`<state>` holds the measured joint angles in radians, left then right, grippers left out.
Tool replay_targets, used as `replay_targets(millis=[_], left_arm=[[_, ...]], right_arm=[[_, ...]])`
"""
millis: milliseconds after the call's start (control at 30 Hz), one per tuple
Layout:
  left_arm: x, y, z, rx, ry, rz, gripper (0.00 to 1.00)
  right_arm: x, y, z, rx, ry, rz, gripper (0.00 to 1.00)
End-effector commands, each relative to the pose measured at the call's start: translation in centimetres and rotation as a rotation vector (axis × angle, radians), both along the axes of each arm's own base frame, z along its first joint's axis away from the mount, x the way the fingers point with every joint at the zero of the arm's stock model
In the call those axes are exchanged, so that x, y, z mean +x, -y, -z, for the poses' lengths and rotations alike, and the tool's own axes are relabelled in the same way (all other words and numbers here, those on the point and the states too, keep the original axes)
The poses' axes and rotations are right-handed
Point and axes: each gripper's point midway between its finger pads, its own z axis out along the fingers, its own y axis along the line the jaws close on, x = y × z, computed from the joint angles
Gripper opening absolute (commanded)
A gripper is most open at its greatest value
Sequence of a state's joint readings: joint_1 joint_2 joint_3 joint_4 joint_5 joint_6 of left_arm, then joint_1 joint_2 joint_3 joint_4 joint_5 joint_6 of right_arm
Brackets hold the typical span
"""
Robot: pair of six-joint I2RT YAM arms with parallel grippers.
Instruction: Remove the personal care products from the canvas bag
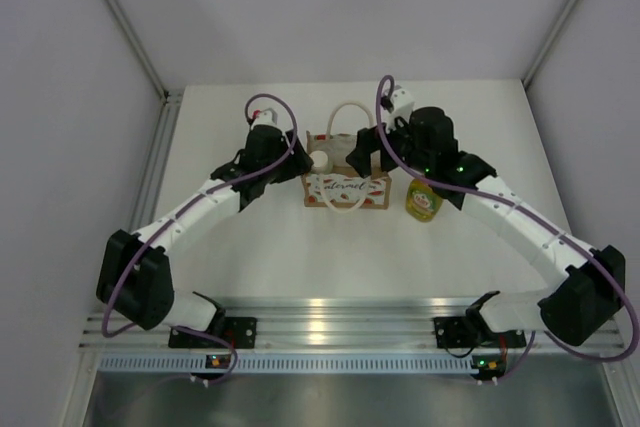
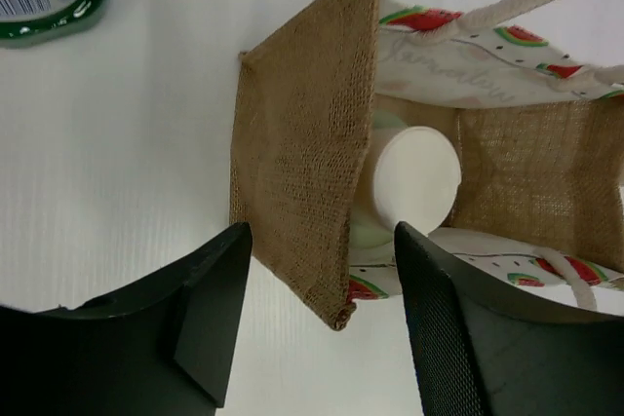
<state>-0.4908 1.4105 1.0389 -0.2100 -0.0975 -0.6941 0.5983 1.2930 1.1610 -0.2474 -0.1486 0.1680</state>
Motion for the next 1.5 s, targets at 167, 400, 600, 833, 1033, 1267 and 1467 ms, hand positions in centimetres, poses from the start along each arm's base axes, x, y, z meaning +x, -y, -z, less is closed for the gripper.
replay_targets(millis=[167,400,600,833,1033,1267,1467], left_arm=[[-1.7,0.4,2.3,-0.007,-0.052,0.019,0.42],[-2.1,0.4,2.9,0.002,-0.062,0.018,0.26],[-1.7,1.0,2.5,-0.011,-0.062,0.031,0.11],[-2.0,1.2,2.6,-0.034,-0.074,0.015,0.00],[-2.2,1.2,2.9,-0.037,-0.080,-0.006,0.00],[-2.3,1.4,2.6,-0.039,-0.073,-0.002,0.00],[-2.6,1.4,2.5,-0.040,-0.069,0.003,0.00]], right_arm=[[0.9,-3.9,-2.2,0.009,0.031,-0.093,0.99],[2.0,-7.8,1.5,-0.111,-0.027,-0.118,0.98],[3.2,-9.9,3.7,-0.218,-0.021,-0.070,0.98],[4.4,-9.7,7.2,-0.283,-0.068,-0.009,0.98],[4.6,-10.3,9.9,-0.309,-0.118,-0.021,0.98],[5.5,-11.0,13.2,-0.351,-0.159,-0.017,0.94],[6.3,-11.0,15.0,-0.367,-0.189,0.004,0.88]])
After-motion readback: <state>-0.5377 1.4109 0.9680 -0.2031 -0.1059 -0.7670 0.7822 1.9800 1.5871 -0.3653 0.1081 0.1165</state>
